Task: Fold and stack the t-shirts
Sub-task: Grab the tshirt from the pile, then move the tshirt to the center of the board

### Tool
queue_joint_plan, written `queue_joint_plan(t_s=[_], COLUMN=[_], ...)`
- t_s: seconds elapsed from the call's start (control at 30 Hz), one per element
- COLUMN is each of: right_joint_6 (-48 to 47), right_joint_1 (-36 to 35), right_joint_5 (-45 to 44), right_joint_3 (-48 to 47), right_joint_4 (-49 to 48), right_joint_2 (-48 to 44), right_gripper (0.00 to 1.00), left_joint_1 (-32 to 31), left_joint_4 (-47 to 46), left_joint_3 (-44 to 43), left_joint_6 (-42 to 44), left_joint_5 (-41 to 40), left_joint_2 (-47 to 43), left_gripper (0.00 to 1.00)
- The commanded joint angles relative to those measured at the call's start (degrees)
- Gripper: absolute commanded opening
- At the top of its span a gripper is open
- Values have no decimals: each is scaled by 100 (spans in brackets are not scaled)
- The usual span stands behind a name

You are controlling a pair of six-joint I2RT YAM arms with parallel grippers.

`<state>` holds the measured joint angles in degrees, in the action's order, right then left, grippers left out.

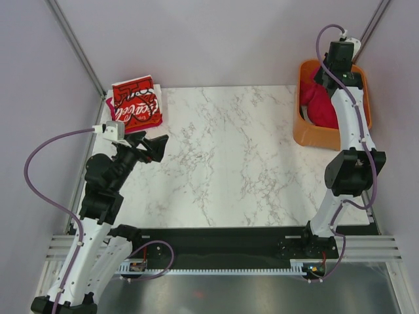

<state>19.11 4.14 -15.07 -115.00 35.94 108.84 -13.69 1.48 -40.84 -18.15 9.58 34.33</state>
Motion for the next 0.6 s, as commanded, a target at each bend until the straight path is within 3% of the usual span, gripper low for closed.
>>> queue_joint_plan(t_s=[0.0,0.13,0.2,0.23,0.33,0.37,0.57], right_joint_6=[-4,-705,-822,-369,-267,-337,-514], right_joint_1=[-150,-1018,-1617,-1653,-1539,-1530,-1522], right_joint_5=[599,2642,3035,2732,1767,1544,383], right_joint_3=[-425,-2766,-2704,-2016,-1342,-1323,818], right_joint_4=[0,336,-417,-1492,-2249,-2171,-2399], right_joint_2=[-127,-28,-858,-1212,-1971,-2024,-3226], right_gripper=[0,0,0,13,93,98,98], left_joint_1=[-28,-19,-19,-19,-19,-19,-19], left_joint_4=[-95,-60,-51,-51,-33,-33,-33], left_joint_3=[50,41,23,32,58,67,103], left_joint_6=[260,163,154,145,189,207,259], left_joint_5=[-62,-176,-202,-237,-273,-282,-308], left_joint_2=[-31,4,-5,-40,-110,-136,-225], left_gripper=[100,100,100,100,100,100,100])
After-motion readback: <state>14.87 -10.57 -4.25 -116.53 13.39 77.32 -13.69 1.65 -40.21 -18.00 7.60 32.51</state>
